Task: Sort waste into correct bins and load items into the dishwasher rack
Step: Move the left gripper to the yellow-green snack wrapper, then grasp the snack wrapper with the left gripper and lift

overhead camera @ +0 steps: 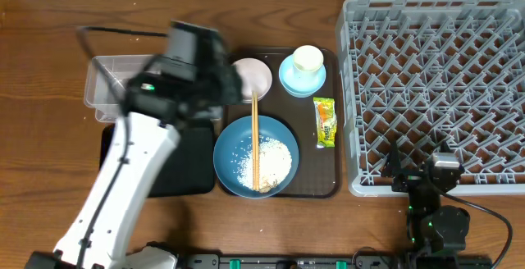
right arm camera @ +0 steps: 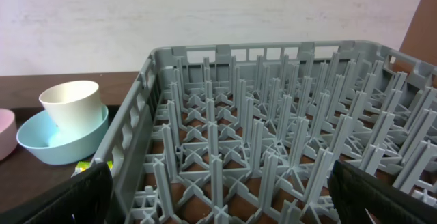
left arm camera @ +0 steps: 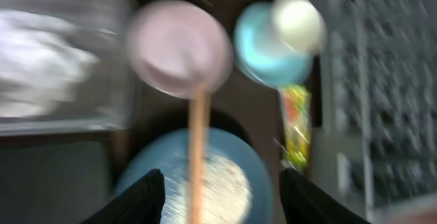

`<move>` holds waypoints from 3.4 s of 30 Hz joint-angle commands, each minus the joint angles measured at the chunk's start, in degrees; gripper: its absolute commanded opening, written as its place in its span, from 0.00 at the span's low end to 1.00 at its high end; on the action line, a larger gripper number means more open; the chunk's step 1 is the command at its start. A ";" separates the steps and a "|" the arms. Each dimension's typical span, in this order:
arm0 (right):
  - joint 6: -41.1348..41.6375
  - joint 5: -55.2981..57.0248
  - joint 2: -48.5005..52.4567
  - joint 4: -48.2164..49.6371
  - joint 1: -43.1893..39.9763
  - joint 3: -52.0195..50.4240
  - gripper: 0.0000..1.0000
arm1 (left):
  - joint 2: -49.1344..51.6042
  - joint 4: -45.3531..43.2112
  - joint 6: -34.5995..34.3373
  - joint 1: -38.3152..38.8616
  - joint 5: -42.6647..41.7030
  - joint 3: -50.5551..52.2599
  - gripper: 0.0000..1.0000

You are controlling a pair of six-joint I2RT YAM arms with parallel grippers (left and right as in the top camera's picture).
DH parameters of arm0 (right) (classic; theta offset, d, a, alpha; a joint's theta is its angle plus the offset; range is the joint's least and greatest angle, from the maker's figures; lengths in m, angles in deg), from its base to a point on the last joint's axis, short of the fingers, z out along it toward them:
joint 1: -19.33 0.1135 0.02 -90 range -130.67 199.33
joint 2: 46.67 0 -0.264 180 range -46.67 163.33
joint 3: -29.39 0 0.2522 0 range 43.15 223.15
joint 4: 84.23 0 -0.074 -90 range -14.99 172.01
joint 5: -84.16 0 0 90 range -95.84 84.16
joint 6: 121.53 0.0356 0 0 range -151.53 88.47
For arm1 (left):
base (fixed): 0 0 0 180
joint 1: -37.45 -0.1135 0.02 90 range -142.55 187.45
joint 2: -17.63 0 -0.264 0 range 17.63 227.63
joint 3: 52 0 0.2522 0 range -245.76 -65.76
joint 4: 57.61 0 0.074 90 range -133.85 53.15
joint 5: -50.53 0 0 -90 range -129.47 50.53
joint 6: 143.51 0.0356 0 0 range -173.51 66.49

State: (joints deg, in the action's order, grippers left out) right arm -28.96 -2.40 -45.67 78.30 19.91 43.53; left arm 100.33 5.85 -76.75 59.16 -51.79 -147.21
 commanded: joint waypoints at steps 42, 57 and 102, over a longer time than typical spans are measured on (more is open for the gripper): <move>0.57 0.15 0.04 -0.22 -0.02 -0.07 0.99 | 36.96 -21.99 -8.63 23.23 6.78 -0.42 0.40; 0.57 0.15 0.04 -0.22 -0.02 -0.07 0.99 | 36.92 -22.23 -8.59 23.26 2.05 -0.44 0.28; 0.57 0.15 0.04 -0.22 -0.02 -0.07 0.99 | 25.27 -20.81 -8.55 23.19 2.91 -0.44 0.06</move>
State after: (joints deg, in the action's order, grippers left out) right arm -28.96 -2.40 -45.65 78.30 19.91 43.53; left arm 132.72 -15.70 -85.14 82.35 -49.60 -147.19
